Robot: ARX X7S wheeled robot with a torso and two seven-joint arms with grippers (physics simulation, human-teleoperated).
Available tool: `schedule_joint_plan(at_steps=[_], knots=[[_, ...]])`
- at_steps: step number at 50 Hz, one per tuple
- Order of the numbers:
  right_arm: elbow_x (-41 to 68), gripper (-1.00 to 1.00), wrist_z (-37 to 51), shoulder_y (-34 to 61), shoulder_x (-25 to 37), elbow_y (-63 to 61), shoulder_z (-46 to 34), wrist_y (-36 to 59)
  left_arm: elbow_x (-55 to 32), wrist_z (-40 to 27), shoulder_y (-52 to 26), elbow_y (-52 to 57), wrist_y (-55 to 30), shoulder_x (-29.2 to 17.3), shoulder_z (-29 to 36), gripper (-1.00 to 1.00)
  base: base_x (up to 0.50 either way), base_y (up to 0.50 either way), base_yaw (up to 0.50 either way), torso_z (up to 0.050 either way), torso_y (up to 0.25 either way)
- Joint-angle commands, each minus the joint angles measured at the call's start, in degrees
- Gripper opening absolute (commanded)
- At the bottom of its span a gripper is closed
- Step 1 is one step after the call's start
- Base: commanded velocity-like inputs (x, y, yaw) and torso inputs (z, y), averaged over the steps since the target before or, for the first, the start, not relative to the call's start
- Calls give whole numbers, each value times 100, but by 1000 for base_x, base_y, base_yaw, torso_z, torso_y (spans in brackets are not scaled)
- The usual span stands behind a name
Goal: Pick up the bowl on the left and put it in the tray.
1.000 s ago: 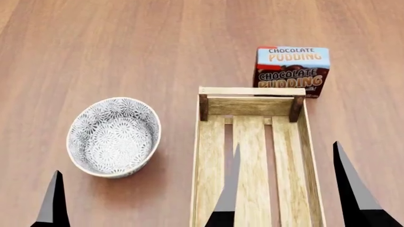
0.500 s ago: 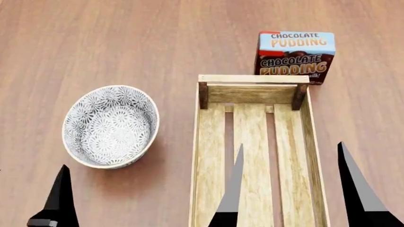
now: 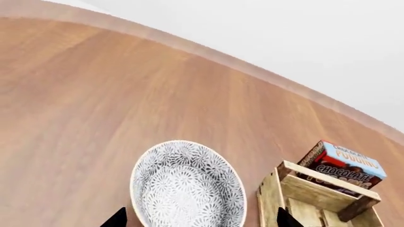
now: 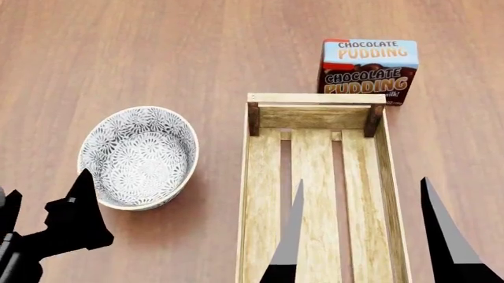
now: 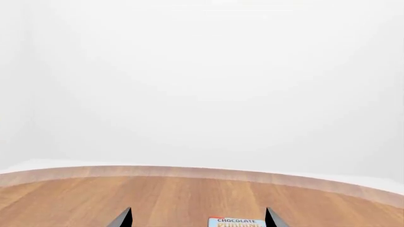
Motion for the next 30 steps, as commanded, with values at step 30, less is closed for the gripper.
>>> schedule_joint_plan(at_steps=[30], knots=[[108,100,-36,82,-2,9,-18,-164,682,-255,-1167,-2230,296,454,361,100,0,0,0,0,0]])
